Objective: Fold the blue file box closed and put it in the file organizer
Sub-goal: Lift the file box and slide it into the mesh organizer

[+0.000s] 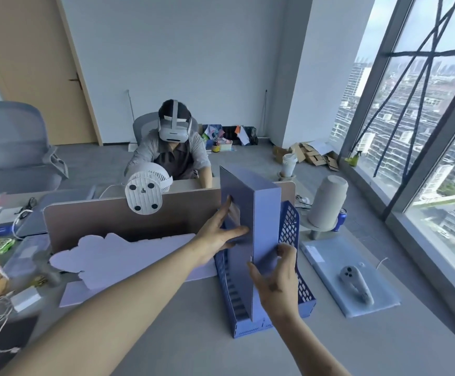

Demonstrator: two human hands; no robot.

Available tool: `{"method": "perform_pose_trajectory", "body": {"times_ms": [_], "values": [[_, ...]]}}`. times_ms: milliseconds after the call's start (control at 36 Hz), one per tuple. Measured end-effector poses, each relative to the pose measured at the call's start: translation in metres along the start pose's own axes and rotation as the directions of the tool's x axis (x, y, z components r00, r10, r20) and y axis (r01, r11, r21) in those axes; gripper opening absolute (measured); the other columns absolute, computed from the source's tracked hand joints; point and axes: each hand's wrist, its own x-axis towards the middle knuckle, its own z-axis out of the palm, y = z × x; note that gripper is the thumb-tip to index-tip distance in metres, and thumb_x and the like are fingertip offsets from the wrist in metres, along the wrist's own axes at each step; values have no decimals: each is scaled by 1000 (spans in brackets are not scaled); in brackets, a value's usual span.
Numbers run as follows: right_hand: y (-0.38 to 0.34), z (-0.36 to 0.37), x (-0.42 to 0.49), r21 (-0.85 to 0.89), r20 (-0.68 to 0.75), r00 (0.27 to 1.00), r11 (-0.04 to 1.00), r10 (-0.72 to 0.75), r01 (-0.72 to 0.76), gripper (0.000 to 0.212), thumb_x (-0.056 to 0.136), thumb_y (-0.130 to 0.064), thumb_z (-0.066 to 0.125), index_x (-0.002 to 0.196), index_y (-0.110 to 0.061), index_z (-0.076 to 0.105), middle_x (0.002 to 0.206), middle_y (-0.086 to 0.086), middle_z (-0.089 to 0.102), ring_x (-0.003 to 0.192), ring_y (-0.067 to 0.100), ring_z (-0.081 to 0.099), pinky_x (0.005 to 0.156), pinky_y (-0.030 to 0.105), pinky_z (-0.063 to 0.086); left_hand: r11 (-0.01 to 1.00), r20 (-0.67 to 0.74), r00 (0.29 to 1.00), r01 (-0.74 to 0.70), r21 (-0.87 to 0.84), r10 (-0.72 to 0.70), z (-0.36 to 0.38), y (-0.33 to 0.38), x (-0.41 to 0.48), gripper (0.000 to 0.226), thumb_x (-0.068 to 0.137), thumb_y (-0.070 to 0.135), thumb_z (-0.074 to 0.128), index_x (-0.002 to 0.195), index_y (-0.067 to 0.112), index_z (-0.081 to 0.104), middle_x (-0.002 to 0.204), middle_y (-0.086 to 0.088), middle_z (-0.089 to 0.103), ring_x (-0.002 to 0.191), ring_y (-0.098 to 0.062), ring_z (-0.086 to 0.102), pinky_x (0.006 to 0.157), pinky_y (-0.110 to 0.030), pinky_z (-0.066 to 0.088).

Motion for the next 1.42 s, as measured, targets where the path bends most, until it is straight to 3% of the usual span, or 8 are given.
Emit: {"method": "perform_pose_trajectory", "body": {"times_ms": [167, 444, 583, 694, 889, 1000, 1222, 1417], "values": [[22, 21, 5, 61, 38, 999, 998, 6, -9, 57, 73, -25, 79, 108, -26, 33, 101, -21, 40, 91, 15, 46, 69, 14, 37, 996, 52, 998, -25, 86, 20, -11, -9, 8, 100, 81, 13, 78, 151, 46, 15, 152, 22, 34, 136, -9, 44, 112, -40, 40], [52, 41, -3, 152, 74, 989, 978, 129, -139, 54, 77, -19, 76, 106, -19, 31, 99, -21, 39, 87, 18, 46, 76, 33, 42, 932, 135, 991, -61, 358, 12, -7, -21, 7, 123, 62, 38, 89, 146, 59, 2, 160, 24, 13, 143, -11, 34, 117, -41, 33], [56, 42, -4, 158, 86, 984, 973, 157, -169, 54, 79, -18, 74, 107, -24, 28, 98, -25, 36, 91, -15, 45, 66, 12, 38, 916, 112, 993, -83, 393, 42, -8, -31, 2, 122, 71, 19, 86, 146, 59, -1, 158, 28, 12, 132, -10, 49, 110, -35, 42], [57, 43, -7, 205, 84, 979, 959, 185, -198, 54, 80, -18, 72, 108, -27, 26, 100, -26, 36, 92, -20, 42, 68, 12, 38, 922, 110, 991, -107, 371, 71, -3, -33, 0, 121, 72, 10, 84, 149, 53, 1, 159, 21, 19, 121, 4, 50, 99, -16, 46], [65, 51, -16, 256, 68, 978, 944, 195, -206, 52, 80, -22, 72, 104, -30, 27, 99, -22, 35, 87, 4, 39, 72, 15, 38, 887, 134, 987, -139, 440, 88, -2, -34, -7, 123, 71, 11, 85, 152, 47, -1, 147, 36, 27, 113, 28, 42, 91, -4, 41], [75, 57, -22, 230, 102, 974, 948, 203, -221, 51, 80, -21, 73, 103, -29, 28, 100, -18, 37, 91, 12, 37, 77, 24, 36, 876, 112, 993, -79, 476, 29, -6, -41, -12, 122, 73, 15, 84, 151, 49, -4, 136, 46, 25, 126, 14, 39, 90, 0, 38], [102, 61, -45, 112, 159, 957, 959, 243, -262, 52, 83, -27, 70, 119, -23, 32, 109, -8, 37, 95, 13, 41, 74, 23, 37, 816, 114, 992, -16, 578, -61, -1, -61, -31, 112, 79, 25, 80, 148, 55, -3, 157, 16, 24, 134, -14, 47, 105, -23, 43], [104, 59, -35, 8, 210, 957, 978, 202, -208, 62, 78, -28, 74, 125, -19, 34, 115, -5, 38, 98, 14, 46, 77, 29, 41, 821, 92, 995, -27, 571, -31, 4, -61, -37, 109, 82, 23, 77, 149, 53, -4, 160, 8, 27, 142, -17, 37, 113, -40, 39]]}}
